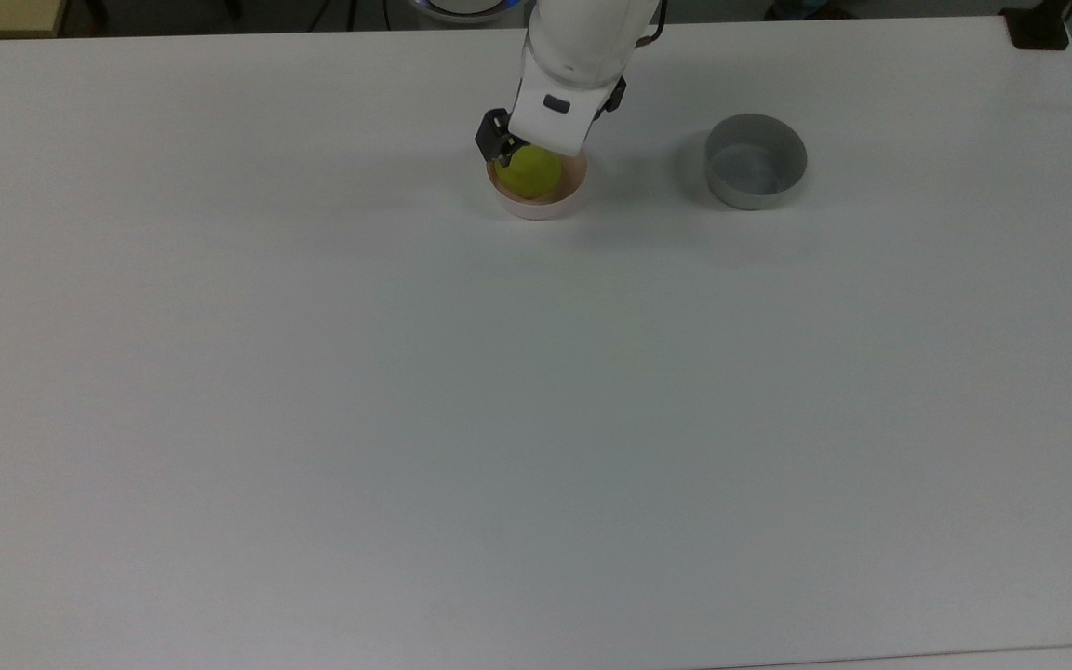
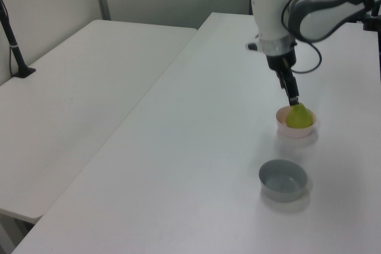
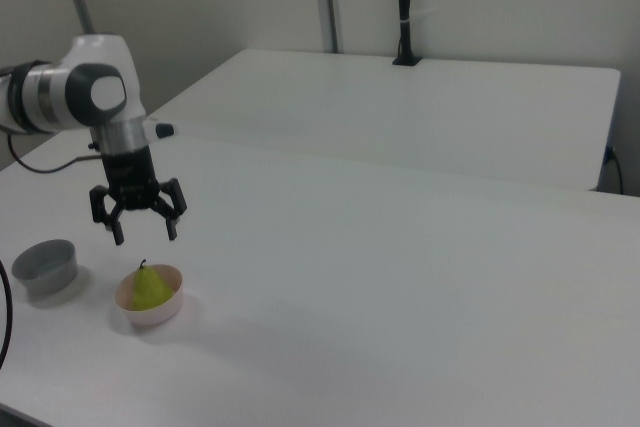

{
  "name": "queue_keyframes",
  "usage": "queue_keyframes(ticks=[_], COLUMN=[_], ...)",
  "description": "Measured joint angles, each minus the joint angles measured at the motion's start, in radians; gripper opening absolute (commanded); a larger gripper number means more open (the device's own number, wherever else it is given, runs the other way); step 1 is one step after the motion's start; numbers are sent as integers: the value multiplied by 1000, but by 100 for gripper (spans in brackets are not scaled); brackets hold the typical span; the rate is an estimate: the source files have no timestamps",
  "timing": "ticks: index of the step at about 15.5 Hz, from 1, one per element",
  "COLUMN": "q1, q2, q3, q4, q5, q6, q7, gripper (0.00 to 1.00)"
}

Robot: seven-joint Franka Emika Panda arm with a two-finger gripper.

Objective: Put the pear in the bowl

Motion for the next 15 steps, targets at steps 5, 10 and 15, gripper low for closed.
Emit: queue_keyframes(ticks=[5,10,15], q1=[-91,-201,-378], q2=[-46,-52,-44], q3=[-3,-3,61], q4=[182,320,332], q5=[1,2,2], q6=[-100,-173,-173], q7=[65,118,143], gripper=[100,100,100])
